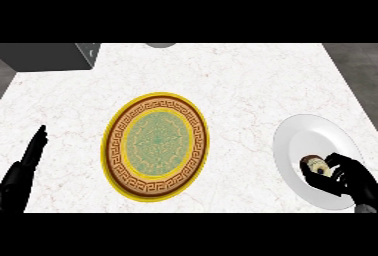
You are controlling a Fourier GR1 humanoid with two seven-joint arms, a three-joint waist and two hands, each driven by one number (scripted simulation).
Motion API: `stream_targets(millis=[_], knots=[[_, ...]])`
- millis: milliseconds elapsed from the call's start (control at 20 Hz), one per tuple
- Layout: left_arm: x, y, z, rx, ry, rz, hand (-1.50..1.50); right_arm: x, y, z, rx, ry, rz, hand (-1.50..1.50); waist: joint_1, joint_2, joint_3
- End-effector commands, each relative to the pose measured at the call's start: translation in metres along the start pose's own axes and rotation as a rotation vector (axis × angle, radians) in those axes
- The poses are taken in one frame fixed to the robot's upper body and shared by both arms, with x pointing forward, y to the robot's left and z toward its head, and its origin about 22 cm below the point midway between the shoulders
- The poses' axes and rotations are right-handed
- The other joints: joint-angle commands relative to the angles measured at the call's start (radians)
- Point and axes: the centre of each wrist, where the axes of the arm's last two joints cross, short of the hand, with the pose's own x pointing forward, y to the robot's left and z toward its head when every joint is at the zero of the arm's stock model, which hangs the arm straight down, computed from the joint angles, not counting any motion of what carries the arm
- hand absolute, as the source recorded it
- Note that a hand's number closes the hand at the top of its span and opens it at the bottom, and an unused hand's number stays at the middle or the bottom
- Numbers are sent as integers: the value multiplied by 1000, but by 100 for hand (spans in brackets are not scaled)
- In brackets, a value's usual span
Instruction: Pick the cupcake from the plate and place it in the plate
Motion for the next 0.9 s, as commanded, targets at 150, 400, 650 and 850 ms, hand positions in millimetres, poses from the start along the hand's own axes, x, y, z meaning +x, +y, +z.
stream_targets(millis=[150, 400, 650, 850], knots=[[1, 8, 5, 12, -7, 6, 0, 22, 23, 67, -323, 69, 51, 150, -11, 6, 11], [4, -1, 5, -1, -9, 15, 0, 65, -7, 110, -588, -51, 49, 150, -3, 9, 11], [6, -6, 5, -28, -21, 17, 0, 118, -16, 178, -649, -281, -33, 150, 25, 13, 13], [6, -16, 4, -36, -31, 20, 0, 149, -22, 230, -607, -373, -75, 150, 44, 19, 14]])
